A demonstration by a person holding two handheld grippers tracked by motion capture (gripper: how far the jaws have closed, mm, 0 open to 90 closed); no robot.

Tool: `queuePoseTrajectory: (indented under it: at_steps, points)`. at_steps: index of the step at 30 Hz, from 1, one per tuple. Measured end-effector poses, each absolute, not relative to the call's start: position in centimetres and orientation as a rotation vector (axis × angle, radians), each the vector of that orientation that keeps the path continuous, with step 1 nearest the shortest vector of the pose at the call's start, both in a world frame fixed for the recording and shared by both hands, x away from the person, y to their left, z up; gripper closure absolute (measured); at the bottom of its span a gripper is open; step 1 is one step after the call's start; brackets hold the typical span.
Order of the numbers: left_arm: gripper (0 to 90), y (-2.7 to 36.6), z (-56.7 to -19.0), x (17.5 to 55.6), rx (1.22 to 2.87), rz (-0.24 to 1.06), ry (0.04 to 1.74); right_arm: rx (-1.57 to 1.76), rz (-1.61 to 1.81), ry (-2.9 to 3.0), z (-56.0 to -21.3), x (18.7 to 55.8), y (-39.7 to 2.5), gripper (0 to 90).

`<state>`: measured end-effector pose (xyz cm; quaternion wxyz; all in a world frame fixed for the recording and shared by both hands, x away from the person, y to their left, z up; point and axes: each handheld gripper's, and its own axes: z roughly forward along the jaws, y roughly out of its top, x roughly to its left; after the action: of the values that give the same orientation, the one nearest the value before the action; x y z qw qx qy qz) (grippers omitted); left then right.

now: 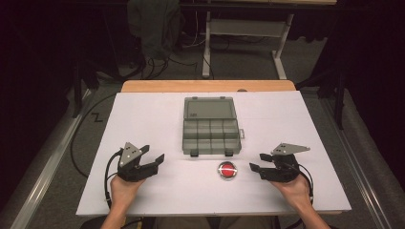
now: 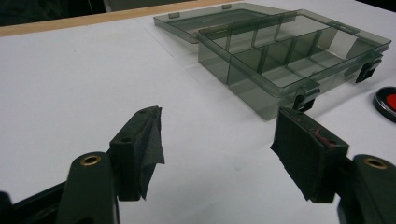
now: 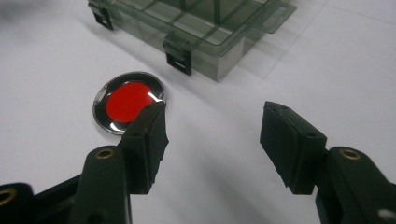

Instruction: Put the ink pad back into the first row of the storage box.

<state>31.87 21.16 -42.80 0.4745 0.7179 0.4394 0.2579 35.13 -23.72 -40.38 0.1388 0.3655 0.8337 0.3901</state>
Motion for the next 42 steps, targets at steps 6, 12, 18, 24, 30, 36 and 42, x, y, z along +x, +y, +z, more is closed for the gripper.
queuePoseTrajectory:
  at_steps: [6, 12, 18, 24, 30, 36, 42]
  points:
    - [33.1, 21.1, -42.8, 31.9, 1.757, 0.631, 1.073, 1.021, 1.074, 2.482, -40.3, 35.4, -22.1, 42.1]
    - [33.0, 21.1, -42.8, 31.8, 1.754, 0.633, 1.072, 0.996, 1.037, 2.534, -40.5, 35.7, -20.9, 41.2]
    - [32.9, 21.3, -42.8, 31.8, 1.742, 0.632, 1.082, 0.969, 0.999, 2.570, -40.2, 35.8, -19.8, 39.5]
    - [32.9, 21.2, -42.8, 31.7, 1.743, 0.631, 1.080, 0.948, 0.962, 2.612, -40.1, 36.1, -18.7, 37.4]
    - [32.9, 21.2, -42.8, 31.7, 1.744, 0.630, 1.081, 0.921, 0.926, 2.649, -40.0, 36.3, -17.7, 35.4]
    - [32.9, 21.2, -42.8, 31.7, 1.743, 0.627, 1.081, 0.888, 0.879, 2.685, -40.1, 36.5, -16.6, 34.5]
    - [32.9, 21.2, -42.8, 31.7, 1.742, 0.628, 1.082, 0.863, 0.832, 2.712, -40.3, 36.6, -15.7, 33.2]
